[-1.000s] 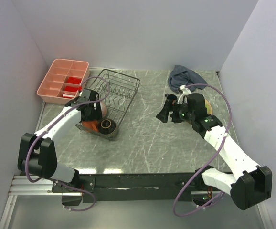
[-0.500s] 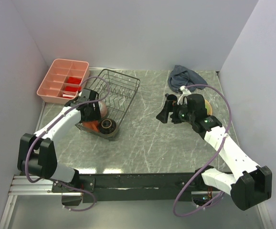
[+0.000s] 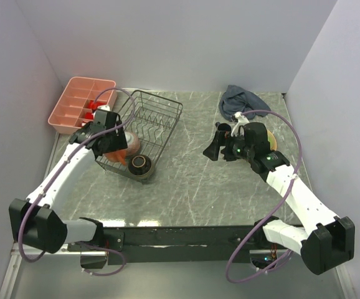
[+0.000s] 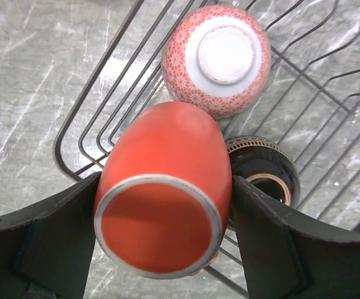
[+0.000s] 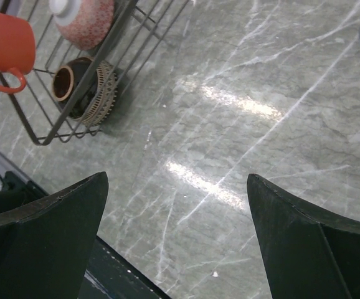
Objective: Unload the mixed dishes from the dish rack
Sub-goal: Pick up the cup from the dish rack, then place the cup at the center of the board.
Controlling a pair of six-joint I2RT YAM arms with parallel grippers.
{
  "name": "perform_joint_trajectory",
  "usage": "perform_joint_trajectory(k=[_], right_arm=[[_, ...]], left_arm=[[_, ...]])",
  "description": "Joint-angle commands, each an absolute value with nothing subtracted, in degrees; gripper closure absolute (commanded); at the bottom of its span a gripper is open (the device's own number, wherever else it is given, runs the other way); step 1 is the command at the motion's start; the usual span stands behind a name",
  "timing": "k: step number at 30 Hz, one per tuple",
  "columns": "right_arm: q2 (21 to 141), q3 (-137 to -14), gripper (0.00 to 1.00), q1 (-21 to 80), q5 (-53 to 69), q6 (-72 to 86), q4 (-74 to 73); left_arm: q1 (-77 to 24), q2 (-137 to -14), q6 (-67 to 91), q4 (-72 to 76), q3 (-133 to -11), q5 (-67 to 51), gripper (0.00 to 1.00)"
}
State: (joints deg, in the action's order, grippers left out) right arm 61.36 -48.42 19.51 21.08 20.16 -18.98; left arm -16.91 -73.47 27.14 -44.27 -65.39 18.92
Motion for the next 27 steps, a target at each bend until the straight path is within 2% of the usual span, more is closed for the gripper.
perform_joint_trajectory(k=[1,8,15,27], right_arm=[[60.91,-47.73,0.0,19.78,23.99,21.61,-14.42],[61.35,-45.44,0.0,19.86,30.23,25.05,-9.24],[62.4,-43.07,0.0,19.78,37.52,31.8,-0.19],[68.02,-38.5,0.01,20.13,48.6,56.05,31.53]], left_arm=[[-16.87,-68.47,26.1,-41.15,-69.17,17.77,0.75],[-16.87,-61.8,28.91,-34.46,-69.43,8.9,0.82],[-16.87,-57.84,36.38,-24.36,-64.61,-3.84,0.81],[-16.96,-53.35,51.32,-2.12,-50.19,-20.38,0.81]])
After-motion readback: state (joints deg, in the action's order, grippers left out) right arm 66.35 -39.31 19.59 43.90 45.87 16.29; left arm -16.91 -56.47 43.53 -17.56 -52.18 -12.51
